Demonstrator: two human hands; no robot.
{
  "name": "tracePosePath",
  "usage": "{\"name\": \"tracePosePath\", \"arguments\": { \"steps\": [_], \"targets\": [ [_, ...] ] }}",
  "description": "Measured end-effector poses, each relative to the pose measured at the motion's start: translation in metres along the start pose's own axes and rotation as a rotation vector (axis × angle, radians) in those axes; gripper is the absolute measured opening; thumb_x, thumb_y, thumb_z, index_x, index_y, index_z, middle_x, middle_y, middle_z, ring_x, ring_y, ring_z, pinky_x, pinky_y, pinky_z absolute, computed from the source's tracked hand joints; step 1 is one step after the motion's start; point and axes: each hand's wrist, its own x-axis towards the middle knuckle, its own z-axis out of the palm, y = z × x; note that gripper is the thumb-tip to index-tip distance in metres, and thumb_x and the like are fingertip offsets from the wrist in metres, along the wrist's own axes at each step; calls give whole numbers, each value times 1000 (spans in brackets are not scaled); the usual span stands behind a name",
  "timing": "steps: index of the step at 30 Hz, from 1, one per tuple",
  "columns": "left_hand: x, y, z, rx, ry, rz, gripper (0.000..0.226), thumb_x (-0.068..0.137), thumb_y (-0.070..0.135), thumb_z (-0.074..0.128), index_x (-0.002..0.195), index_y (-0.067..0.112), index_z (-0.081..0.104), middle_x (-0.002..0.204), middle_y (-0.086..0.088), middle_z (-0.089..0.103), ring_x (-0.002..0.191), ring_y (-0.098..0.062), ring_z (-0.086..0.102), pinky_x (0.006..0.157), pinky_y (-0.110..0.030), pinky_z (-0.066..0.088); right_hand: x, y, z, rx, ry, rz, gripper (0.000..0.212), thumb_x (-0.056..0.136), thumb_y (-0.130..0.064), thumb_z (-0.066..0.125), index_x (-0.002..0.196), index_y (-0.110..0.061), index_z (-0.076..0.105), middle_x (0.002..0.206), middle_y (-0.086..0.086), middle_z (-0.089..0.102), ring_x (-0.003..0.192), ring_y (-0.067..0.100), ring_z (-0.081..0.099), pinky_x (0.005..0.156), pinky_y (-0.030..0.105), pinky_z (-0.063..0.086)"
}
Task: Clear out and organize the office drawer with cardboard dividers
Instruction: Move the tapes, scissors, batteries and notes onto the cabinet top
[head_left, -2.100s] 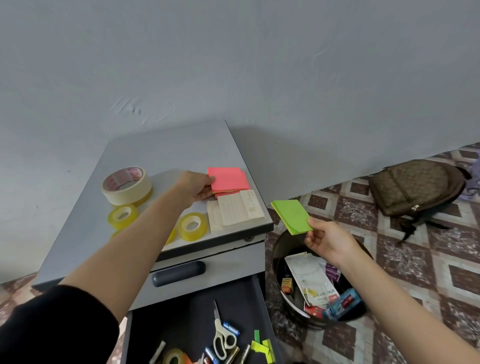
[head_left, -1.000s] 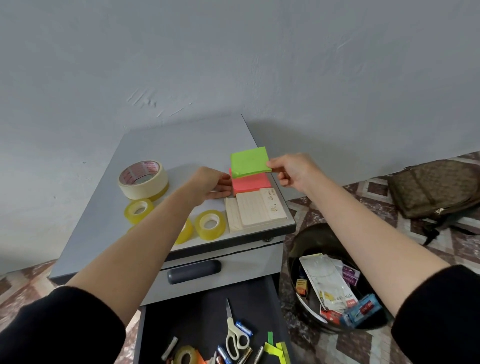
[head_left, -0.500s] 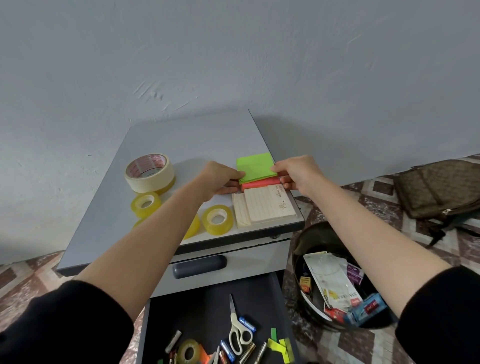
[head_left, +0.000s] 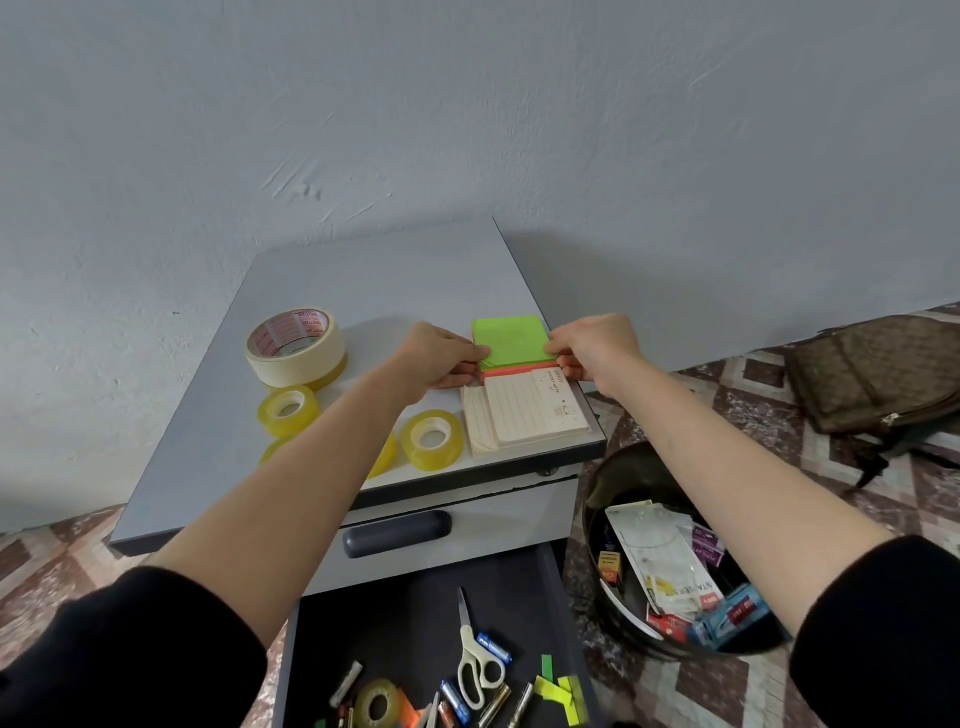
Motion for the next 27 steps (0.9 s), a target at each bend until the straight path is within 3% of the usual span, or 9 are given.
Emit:
{"name": "tracePosePath", "arguments": {
  "steps": [6, 9, 12, 17, 23, 27],
  "targets": [
    [1, 2, 4, 63, 44, -3, 12, 86, 12, 66, 79, 10, 56, 76, -6, 62, 63, -12, 62, 56, -19, 54, 1, 1, 1, -38, -14, -28, 16, 78, 8, 66, 92, 0, 67, 64, 9, 59, 45, 11, 49, 35, 15, 42],
    [3, 2, 4, 98, 61, -1, 12, 85, 13, 68, 82, 4, 60, 72, -7, 65, 58, -12, 63, 59, -19, 55, -3, 3, 0, -63, 8, -38, 5, 78, 3, 69, 82, 0, 66, 65, 10, 60, 45, 12, 49, 39, 16, 42],
    [-1, 1, -1, 104, 110, 39, 12, 84, 13, 69, 85, 1, 64, 63, -4, 65, 53, -10, 62, 63, -20, 55, -11, 4, -6, -64, 53, -96, 17, 80, -4, 69, 66, -5, 60, 61, 7, 57, 45, 13, 47, 41, 20, 40],
    [-38, -6, -20, 80, 222, 192, 5, 87, 12, 65, 89, 7, 63, 75, -2, 60, 61, -8, 57, 61, -13, 50, -51, -5, -19, -37, 72, -201, 22, 86, -1, 60, 66, -10, 59, 63, 3, 56, 51, 12, 48, 46, 20, 41],
    [-120, -28, -33, 25, 224, 273, 11, 88, 8, 62, 78, 12, 61, 70, -1, 61, 57, -9, 54, 46, -8, 45, -120, -6, -24, 11, -51, -225, 17, 86, -1, 59, 71, -9, 59, 64, 4, 54, 48, 12, 44, 39, 17, 36],
    [-168, -61, -37, 22, 171, 266, 15, 88, 8, 62, 74, 14, 60, 67, -1, 61, 49, -2, 54, 48, -10, 46, -170, 14, -20, 24, -157, -191, 15, 87, -2, 59, 73, -8, 57, 64, 5, 52, 47, 11, 42, 38, 16, 34]
  ]
}}
